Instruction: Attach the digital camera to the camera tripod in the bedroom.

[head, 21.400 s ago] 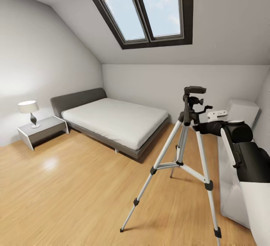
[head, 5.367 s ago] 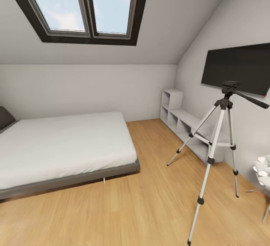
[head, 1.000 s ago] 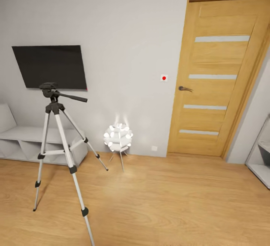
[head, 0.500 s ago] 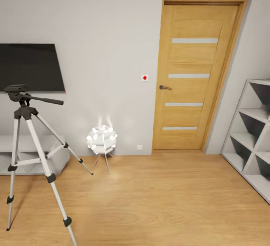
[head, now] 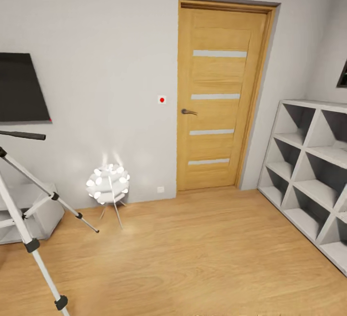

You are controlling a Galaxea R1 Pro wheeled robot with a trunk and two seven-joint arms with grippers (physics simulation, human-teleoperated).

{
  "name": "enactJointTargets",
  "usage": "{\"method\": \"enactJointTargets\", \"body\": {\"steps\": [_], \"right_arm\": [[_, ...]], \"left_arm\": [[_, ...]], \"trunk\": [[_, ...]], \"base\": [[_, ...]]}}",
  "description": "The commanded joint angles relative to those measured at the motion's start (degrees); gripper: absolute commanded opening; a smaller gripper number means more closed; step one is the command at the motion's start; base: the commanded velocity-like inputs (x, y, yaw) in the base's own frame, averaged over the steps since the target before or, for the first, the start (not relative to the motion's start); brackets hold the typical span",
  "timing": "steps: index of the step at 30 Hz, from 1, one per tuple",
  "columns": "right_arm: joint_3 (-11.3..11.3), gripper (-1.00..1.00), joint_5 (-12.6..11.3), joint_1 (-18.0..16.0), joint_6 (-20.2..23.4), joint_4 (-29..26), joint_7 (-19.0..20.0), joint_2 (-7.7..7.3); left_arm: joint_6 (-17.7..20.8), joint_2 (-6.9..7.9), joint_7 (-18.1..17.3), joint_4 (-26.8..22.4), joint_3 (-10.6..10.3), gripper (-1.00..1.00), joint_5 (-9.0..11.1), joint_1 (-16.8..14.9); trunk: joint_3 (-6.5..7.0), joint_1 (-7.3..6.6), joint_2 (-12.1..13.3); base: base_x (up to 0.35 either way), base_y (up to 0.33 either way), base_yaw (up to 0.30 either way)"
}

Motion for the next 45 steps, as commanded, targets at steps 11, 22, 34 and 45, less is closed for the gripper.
{"method": "enactJointTargets", "body": {"steps": [11,22,34,45], "right_arm": [[-0.02,1.0,0.68,-0.1,-0.45,0.08,0.14,0.01],[0.22,1.0,1.06,-0.09,-1.31,0.08,0.29,0.34],[0.26,1.0,1.09,-0.08,-1.59,0.08,0.52,0.26],[0.24,1.0,1.2,-0.13,-0.82,-0.55,0.31,0.21]], "left_arm": [[-0.06,-0.12,0.04,-0.37,-0.01,1.0,-0.59,0.0],[-0.14,-0.31,-0.04,-0.41,-0.08,1.0,-0.66,0.0],[-0.12,-0.4,-0.05,-0.41,-0.08,1.0,-0.66,0.0],[2.29,0.34,0.16,-3.42,0.04,1.0,-0.77,-0.07]], "trunk": [[-0.05,0.0,-0.03],[-0.05,0.0,-0.03],[-0.05,0.0,-0.03],[-0.05,0.0,-0.03]], "base": [[0.0,0.0,-0.3],[0.0,0.0,-0.137],[0.0,0.0,-0.004],[0.0,0.0,0.0]]}}
